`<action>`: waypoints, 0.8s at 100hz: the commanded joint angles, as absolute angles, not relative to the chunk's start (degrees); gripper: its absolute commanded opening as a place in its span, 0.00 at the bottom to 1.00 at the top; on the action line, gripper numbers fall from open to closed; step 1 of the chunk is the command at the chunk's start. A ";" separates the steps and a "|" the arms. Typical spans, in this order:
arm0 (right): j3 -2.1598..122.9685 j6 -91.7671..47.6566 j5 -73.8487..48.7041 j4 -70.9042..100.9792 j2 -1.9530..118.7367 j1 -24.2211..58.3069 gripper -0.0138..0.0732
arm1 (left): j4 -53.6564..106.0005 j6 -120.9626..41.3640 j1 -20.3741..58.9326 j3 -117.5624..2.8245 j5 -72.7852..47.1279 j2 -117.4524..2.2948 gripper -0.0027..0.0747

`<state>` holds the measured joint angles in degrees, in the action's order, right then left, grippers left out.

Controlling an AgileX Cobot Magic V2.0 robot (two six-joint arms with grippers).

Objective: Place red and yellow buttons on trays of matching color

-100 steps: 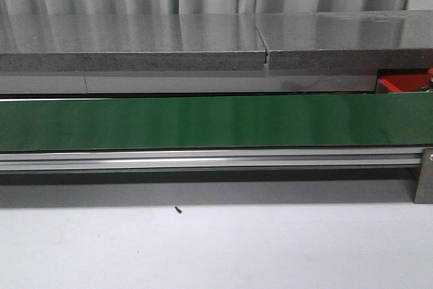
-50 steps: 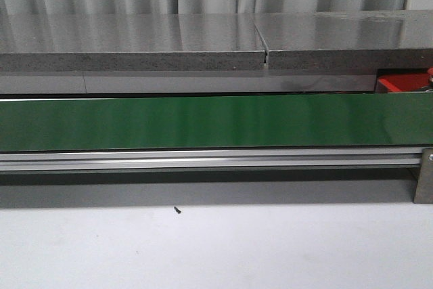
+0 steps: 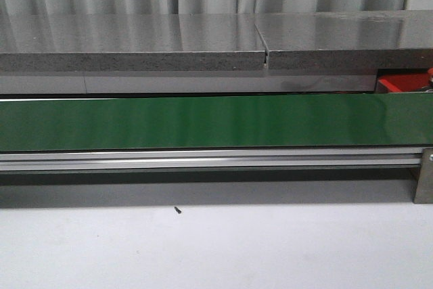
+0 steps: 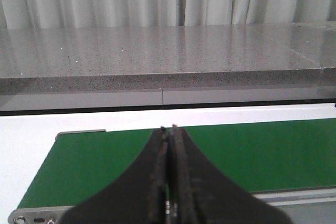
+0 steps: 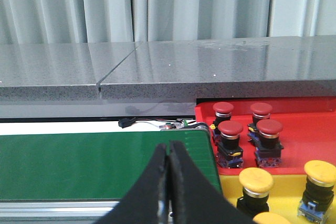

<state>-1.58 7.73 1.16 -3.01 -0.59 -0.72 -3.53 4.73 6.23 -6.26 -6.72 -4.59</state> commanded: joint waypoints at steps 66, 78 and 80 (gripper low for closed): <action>-1.54 7.70 5.52 -3.69 -1.57 -0.77 0.03 | 2.04 1.14 5.17 0.50 2.16 2.23 0.01; -1.54 7.70 5.52 -3.69 -1.57 -0.77 0.03 | 2.04 1.14 4.77 0.50 1.93 2.23 0.01; -1.54 7.70 5.52 -3.69 -1.57 -0.77 0.03 | 2.04 1.14 4.47 0.50 1.93 2.23 0.01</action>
